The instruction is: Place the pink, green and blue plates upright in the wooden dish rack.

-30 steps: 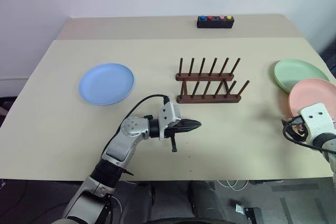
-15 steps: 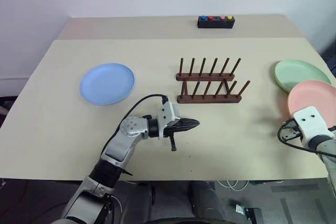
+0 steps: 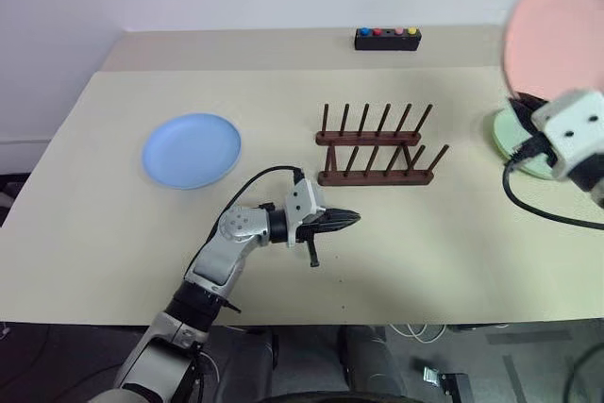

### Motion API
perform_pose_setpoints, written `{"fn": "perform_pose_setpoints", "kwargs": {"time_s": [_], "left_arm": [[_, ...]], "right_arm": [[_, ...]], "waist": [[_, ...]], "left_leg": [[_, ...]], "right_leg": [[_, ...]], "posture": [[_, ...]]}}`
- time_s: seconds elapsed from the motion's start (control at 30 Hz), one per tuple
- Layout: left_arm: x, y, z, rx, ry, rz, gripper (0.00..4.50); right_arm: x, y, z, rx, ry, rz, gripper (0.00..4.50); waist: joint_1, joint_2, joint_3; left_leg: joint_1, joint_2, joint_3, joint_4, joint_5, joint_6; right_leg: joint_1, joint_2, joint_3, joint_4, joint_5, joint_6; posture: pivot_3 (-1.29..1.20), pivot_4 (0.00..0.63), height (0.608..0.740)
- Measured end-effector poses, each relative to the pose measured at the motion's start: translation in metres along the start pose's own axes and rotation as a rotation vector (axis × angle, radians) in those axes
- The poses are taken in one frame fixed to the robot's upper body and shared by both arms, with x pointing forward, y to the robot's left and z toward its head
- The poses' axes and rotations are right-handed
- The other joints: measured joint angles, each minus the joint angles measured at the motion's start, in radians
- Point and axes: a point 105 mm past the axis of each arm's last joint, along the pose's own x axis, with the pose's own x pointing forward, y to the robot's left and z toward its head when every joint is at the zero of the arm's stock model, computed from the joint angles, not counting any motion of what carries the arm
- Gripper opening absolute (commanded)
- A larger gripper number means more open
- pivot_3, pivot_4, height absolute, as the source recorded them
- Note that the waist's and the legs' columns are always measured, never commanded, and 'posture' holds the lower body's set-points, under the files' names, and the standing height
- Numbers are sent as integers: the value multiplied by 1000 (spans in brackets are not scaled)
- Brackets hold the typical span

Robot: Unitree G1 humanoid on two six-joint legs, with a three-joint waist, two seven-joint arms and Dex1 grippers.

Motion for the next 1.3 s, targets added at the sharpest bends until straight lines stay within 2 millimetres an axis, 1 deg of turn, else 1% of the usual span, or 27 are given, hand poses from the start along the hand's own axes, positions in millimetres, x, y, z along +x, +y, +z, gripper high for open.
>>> {"fn": "perform_pose_setpoints", "kwargs": {"time_s": [0.1,0.17,0.3,0.4,0.53,0.63,0.73,0.93,1.1,1.3], "left_arm": [[-1,3,-1,4,6,15,0],[-2,4,-1,6,8,24,0],[-5,5,-3,3,12,53,0],[-7,5,-3,2,10,80,0],[-12,4,-3,5,11,110,0],[-16,7,-4,3,20,131,0],[-18,9,-3,3,22,142,0],[-17,8,-3,1,22,137,0],[-17,7,-3,1,19,129,0],[-15,6,-2,1,15,117,0]], "right_arm": [[18,13,22,218,-162,126,55],[26,17,28,334,-227,203,55],[36,23,25,550,-284,300,55],[38,27,22,683,-306,371,55],[33,19,24,835,-369,420,55],[29,20,28,891,-404,471,55],[27,23,28,923,-410,496,55],[24,28,20,950,-379,498,55],[20,23,16,955,-380,476,55],[18,21,7,1017,-370,471,55]], "waist": [[1,0,0],[2,0,0],[2,0,0],[1,0,0],[1,1,0],[1,1,0],[1,1,0],[1,1,0],[1,1,0],[0,1,0]], "left_leg": [[0,0,-1,0,0,0],[-1,0,-1,0,0,0],[-1,0,-2,-1,0,0],[-1,0,-2,-1,0,0],[-1,0,-2,-1,0,0],[-1,0,-1,-1,0,0],[-1,0,-1,-1,0,0],[-2,0,-1,-1,0,0],[-2,0,-1,-1,0,0],[-2,0,-1,-1,0,0]], "right_leg": [[0,0,0,0,0,0],[0,0,-1,0,0,0],[-1,0,-1,0,0,0],[-2,0,-1,1,0,0],[-2,0,-1,1,0,0],[-2,0,-1,1,0,0],[-2,0,-1,1,0,0],[-2,0,-1,1,0,0],[-2,0,-1,1,0,0],[-3,0,-1,1,0,0]], "posture": [[0,150,740],[0,150,740],[0,150,740],[0,150,740],[0,150,740],[0,150,740],[0,150,740],[0,150,740],[0,150,740],[0,150,740]]}}
